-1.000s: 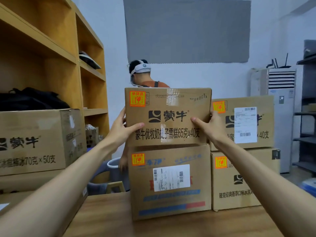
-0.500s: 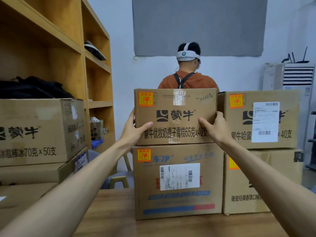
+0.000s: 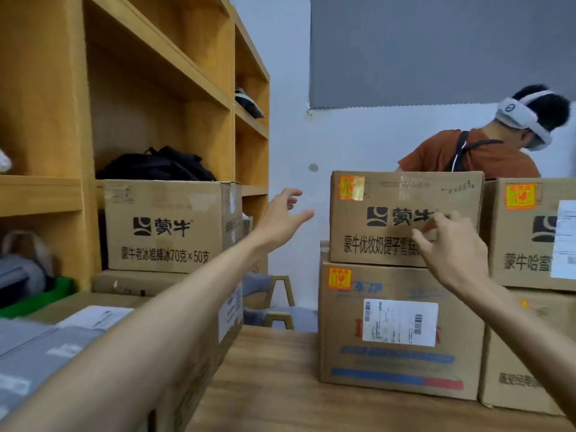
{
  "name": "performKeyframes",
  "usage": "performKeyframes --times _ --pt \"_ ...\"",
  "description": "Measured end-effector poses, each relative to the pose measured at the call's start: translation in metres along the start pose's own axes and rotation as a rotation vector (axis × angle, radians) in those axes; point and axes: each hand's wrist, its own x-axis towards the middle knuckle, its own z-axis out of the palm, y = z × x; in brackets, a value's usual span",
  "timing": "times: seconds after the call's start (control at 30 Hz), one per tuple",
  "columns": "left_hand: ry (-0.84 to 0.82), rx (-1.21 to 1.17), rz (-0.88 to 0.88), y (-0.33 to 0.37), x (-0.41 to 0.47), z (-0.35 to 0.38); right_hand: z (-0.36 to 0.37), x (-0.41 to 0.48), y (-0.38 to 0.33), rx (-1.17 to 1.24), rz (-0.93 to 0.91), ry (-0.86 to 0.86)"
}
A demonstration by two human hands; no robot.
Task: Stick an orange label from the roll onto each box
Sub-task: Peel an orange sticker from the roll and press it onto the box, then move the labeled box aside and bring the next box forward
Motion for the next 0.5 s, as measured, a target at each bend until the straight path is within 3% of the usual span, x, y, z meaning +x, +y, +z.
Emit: performKeyframes --times 0.23,0.5 --pt "0.128 0.180 -0.003 -0.016 -0.056 -0.139 0.004 -0.036 -0.102 0.264 -0.081 -0.172" --pt "0.270 0.194 -0.264 -0.091 -0.092 -0.254 0.036 -0.058 -0.218 0.471 -0.088 -0.398"
